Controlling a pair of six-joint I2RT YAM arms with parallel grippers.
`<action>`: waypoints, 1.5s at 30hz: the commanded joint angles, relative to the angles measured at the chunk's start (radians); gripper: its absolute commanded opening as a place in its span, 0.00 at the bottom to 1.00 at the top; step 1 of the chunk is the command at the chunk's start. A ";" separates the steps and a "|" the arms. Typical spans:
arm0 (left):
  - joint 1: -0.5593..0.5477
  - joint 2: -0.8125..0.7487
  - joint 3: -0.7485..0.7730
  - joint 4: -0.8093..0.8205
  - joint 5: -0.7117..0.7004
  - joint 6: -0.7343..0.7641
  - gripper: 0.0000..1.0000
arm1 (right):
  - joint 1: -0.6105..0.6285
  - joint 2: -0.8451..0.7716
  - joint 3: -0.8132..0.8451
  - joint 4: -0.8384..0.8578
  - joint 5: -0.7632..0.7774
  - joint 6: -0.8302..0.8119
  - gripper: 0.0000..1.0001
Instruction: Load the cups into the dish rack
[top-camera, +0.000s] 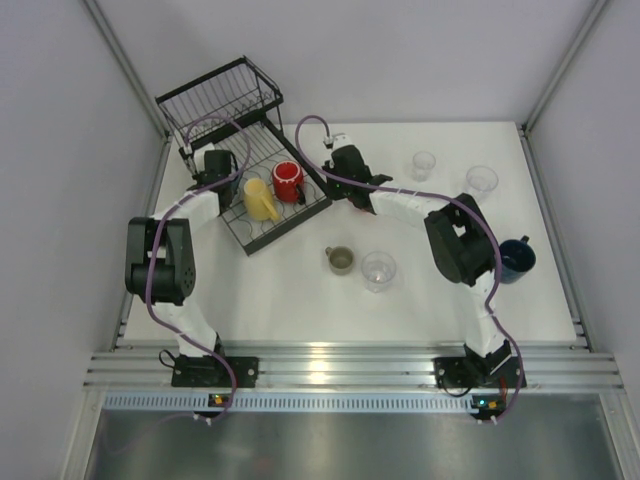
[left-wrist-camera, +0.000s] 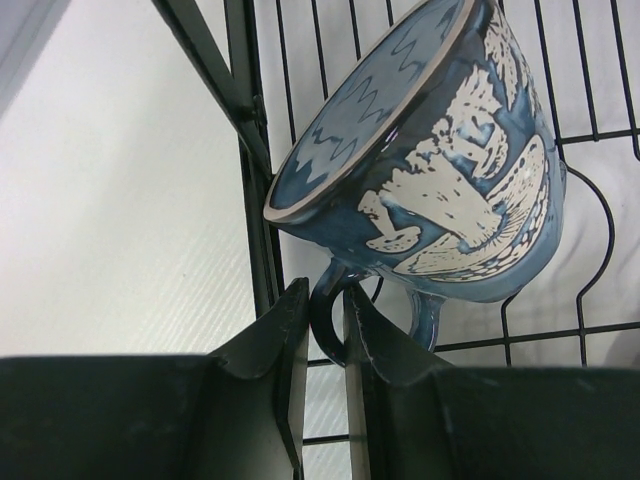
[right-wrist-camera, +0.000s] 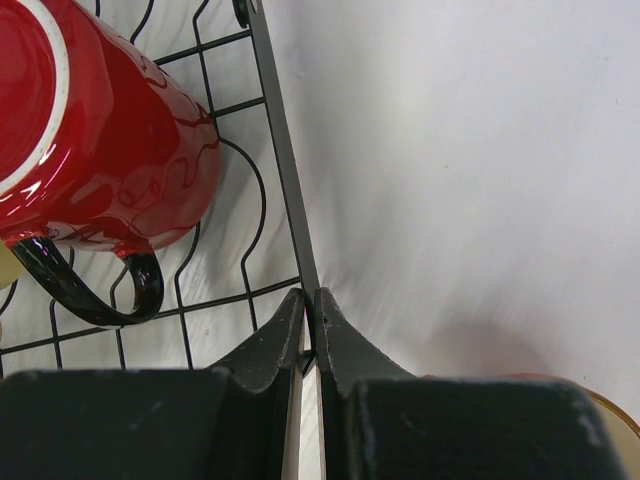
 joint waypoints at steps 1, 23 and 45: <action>-0.042 -0.079 0.019 0.107 0.044 0.049 0.00 | 0.010 0.028 -0.009 0.024 -0.033 0.002 0.00; -0.038 -0.118 0.073 0.035 0.147 -0.039 0.00 | 0.028 0.020 -0.004 0.002 -0.022 0.015 0.00; -0.038 -0.175 0.097 -0.013 0.165 -0.058 0.00 | 0.030 0.002 -0.001 -0.027 -0.010 0.025 0.00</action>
